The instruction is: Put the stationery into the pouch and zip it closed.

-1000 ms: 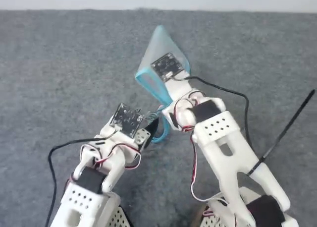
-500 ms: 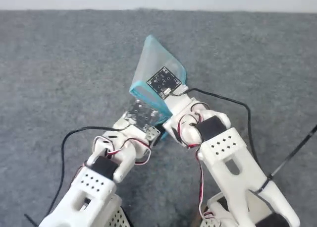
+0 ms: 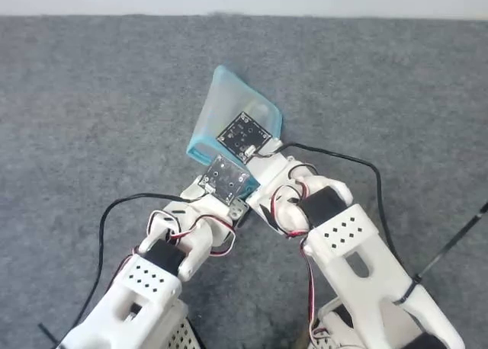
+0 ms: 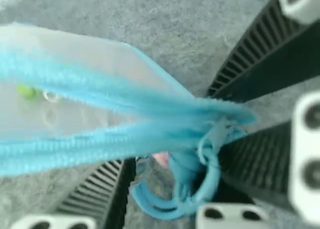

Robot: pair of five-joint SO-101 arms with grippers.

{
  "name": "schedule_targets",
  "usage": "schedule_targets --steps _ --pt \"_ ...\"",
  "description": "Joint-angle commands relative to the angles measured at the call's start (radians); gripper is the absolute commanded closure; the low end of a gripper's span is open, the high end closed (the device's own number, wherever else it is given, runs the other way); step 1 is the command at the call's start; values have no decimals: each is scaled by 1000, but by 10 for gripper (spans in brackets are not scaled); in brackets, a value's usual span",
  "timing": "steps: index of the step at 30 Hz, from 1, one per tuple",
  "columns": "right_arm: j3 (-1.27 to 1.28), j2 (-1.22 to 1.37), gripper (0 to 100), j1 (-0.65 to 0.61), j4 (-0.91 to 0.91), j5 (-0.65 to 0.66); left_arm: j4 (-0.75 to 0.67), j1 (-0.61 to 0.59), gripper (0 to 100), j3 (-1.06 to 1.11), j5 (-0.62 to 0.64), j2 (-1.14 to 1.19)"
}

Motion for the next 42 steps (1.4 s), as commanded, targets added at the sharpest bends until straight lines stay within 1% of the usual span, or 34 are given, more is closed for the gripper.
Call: schedule_targets --steps 1,2,7,14,19,27,32,35,38,42 --pt "0 -38 992 -21 -21 18 -35 -17 972 -1 -14 -84" --pt "0 -38 992 -13 -21 18 -35 -34 991 2 -14 -101" --pt "3 -36 992 48 -21 20 -29 -115 991 2 -11 -163" --pt "55 -36 992 120 -45 25 -29 -157 991 2 -9 -170" --pt "94 -36 992 165 -76 64 -29 -192 991 1 -8 -172" --pt "115 -36 992 177 -77 71 -20 -193 991 1 -3 -172" --pt "117 -36 992 177 -77 66 58 -198 991 -31 -2 -173" --pt "117 -36 992 177 -77 64 98 -255 991 -65 43 -173" --pt "118 -36 992 177 -77 64 121 -322 991 -91 49 -172" --pt "118 -36 992 177 -77 64 121 -339 991 -93 49 -172"
